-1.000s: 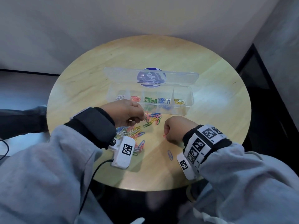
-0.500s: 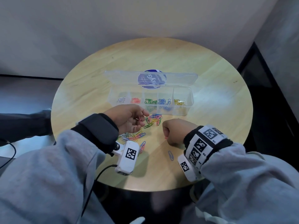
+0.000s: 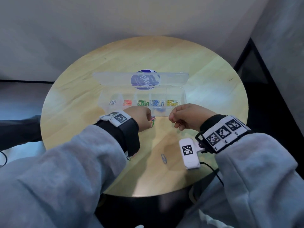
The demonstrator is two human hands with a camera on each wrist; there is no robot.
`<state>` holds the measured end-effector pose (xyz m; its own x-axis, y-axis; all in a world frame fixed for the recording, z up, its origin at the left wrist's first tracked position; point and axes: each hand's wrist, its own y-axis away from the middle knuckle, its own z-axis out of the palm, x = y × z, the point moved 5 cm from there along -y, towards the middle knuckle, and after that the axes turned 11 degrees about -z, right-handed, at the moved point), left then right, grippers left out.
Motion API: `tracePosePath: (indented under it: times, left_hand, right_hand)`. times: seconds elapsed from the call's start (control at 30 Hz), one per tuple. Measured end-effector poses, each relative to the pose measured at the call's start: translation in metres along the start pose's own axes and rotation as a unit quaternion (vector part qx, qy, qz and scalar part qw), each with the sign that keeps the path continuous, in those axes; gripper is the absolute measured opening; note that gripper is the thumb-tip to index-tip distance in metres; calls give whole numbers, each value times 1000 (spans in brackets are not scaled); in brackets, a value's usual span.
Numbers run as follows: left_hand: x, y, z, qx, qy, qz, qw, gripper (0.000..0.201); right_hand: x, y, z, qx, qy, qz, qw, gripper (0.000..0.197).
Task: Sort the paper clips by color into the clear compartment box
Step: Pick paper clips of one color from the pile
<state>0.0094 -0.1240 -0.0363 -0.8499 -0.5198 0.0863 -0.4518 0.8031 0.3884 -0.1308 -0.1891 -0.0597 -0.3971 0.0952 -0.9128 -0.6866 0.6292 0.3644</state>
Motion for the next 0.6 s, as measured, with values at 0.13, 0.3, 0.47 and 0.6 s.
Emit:
tracePosePath:
  times: [0.13, 0.3, 0.47, 0.6]
  left_hand:
    - [5, -5, 9, 2, -49, -4, 999, 19]
    - [11, -11, 13, 7, -89, -5, 996, 9]
    - [16, -16, 18, -6, -104, -4, 995, 14]
    - [17, -13, 20, -1, -106, -4, 994, 7]
  right_hand:
    - [4, -2, 1, -11, 26, 2, 1000, 26]
    - [3, -3, 5, -20, 41, 12, 999, 21]
    - [2, -2, 7, -25, 75, 17, 997, 18]
    - [2, -2, 8, -26, 93, 19, 995, 16]
